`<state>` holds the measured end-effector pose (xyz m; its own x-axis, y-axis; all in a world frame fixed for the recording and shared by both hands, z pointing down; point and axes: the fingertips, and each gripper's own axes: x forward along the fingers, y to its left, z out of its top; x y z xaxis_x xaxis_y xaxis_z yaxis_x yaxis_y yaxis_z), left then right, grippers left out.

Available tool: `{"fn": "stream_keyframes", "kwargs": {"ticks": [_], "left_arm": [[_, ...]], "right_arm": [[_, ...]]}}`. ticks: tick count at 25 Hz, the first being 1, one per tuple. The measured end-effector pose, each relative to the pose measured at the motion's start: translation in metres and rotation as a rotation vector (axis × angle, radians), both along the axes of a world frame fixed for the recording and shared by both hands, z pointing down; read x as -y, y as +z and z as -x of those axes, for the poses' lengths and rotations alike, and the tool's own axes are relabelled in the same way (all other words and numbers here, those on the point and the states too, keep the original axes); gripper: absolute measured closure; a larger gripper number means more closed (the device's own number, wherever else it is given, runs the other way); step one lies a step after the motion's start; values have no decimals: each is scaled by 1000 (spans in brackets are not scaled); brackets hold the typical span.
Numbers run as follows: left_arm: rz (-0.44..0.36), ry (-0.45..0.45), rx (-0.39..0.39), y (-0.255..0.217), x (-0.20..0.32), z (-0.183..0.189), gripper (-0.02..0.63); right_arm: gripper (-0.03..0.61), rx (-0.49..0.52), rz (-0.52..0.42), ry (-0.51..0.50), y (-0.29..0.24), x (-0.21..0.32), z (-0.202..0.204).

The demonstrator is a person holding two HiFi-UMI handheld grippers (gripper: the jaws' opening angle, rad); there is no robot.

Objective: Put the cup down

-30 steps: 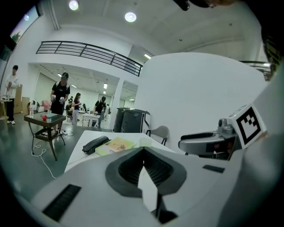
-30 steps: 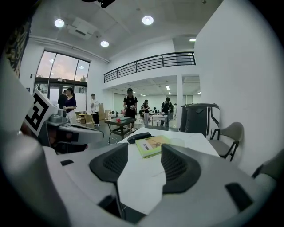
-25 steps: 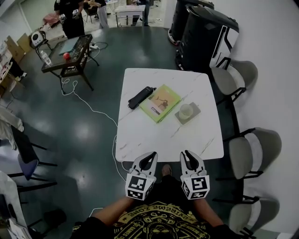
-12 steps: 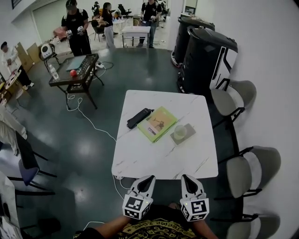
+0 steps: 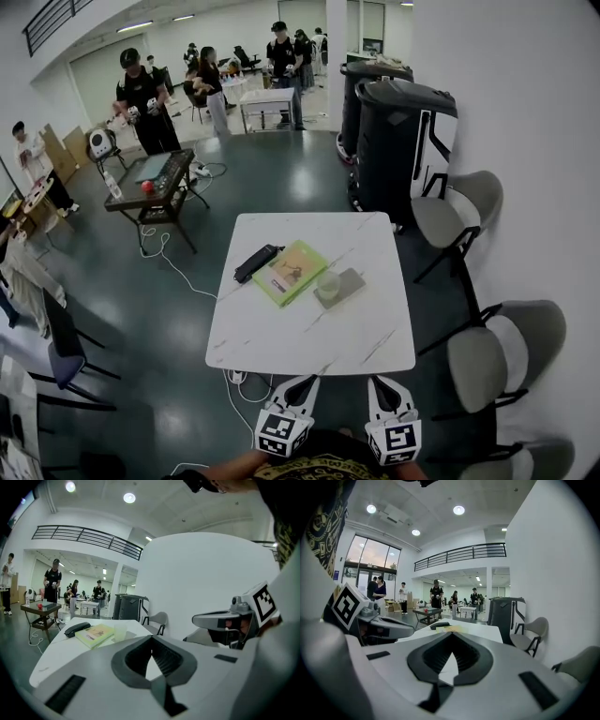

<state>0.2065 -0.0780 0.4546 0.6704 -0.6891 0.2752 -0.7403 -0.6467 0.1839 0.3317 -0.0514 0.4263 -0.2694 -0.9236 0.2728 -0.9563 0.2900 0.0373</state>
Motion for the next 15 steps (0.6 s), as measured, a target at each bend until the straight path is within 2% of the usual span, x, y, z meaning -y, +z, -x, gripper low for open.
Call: {"fn": "stream_keyframes", "kwargs": {"ticks": [8,15], "left_arm": [[24,-22,40,21,-45,-48,606],[55,-81,98,34,-62,-41,606]], "right_arm": [[572,23,47,-91,38,-43,-40],[574,23,34,-147,47,-57,-41]]}}
